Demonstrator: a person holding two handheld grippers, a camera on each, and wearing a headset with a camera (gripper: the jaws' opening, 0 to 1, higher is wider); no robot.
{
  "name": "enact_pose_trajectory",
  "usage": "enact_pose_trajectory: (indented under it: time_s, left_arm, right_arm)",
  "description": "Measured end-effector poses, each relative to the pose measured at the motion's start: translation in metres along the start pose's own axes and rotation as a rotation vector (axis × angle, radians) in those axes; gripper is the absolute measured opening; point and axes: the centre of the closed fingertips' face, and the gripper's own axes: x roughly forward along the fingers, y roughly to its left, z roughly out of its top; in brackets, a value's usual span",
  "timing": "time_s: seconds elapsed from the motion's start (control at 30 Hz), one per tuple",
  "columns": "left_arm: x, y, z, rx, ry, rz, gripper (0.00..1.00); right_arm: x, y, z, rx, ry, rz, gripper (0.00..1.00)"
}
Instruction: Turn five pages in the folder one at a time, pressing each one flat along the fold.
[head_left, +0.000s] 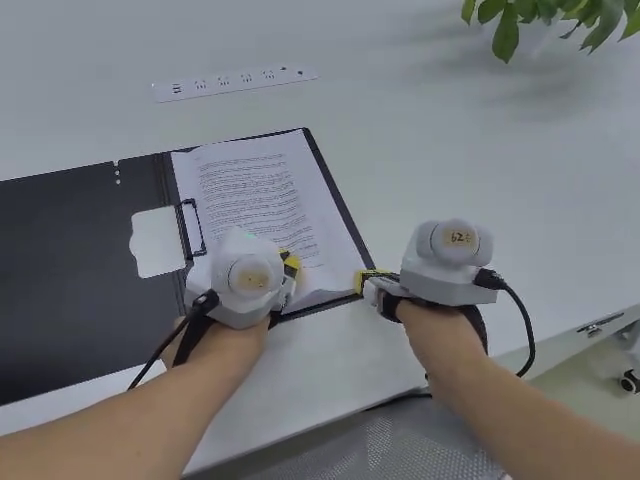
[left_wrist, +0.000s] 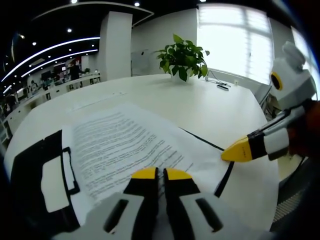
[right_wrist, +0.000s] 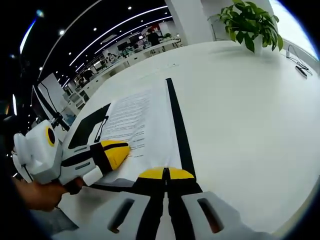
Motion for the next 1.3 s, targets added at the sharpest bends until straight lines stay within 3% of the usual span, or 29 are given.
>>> enact_pose_trajectory:
  time_s: [0.13, 0.23, 0.4, 0.57, 0.63, 0.8, 1.0, 1.13, 1.3]
  left_arm:
    - [-0.001, 0.0, 0.001, -0.018, 0.014, 0.003, 0.03]
    - [-0.004, 0.001, 0.0, -0.079, 0.025, -0.001, 0.04]
    - [-0.017, 0.001, 0.005, -0.083, 0.02, -0.01, 0.11]
    - [-0.039, 0.004, 0.023, -0.076, -0.048, -0.018, 0.12]
    - [-0.048, 0.007, 0.027, -0.075, -0.058, -0.016, 0.14]
    - [-0.077, 0.023, 0.037, -0.047, -0.098, 0.011, 0.14]
    - [-0.114, 0.046, 0.05, -0.037, -0.156, 0.048, 0.14]
    - [-0.143, 0.063, 0.056, -0.04, -0.193, 0.085, 0.14]
    - [-0.174, 0.084, 0.054, -0.044, -0.216, 0.138, 0.14]
  right_arm:
    - [-0.004, 0.0, 0.003, 0.03, -0.01, 0.007, 0.0]
    - [-0.009, 0.002, 0.008, 0.075, -0.026, 0.026, 0.0]
    - [-0.02, 0.012, 0.018, 0.134, -0.066, 0.069, 0.0]
    - [-0.034, 0.026, 0.031, 0.198, -0.118, 0.122, 0.0]
    - [-0.039, 0.032, 0.034, 0.206, -0.131, 0.139, 0.0]
    - [-0.052, 0.054, 0.047, 0.221, -0.176, 0.193, 0.0]
    - [-0.064, 0.093, 0.057, 0.22, -0.21, 0.271, 0.0]
    - [-0.065, 0.124, 0.059, 0.201, -0.212, 0.33, 0.0]
    - [-0.063, 0.16, 0.057, 0.164, -0.197, 0.392, 0.0]
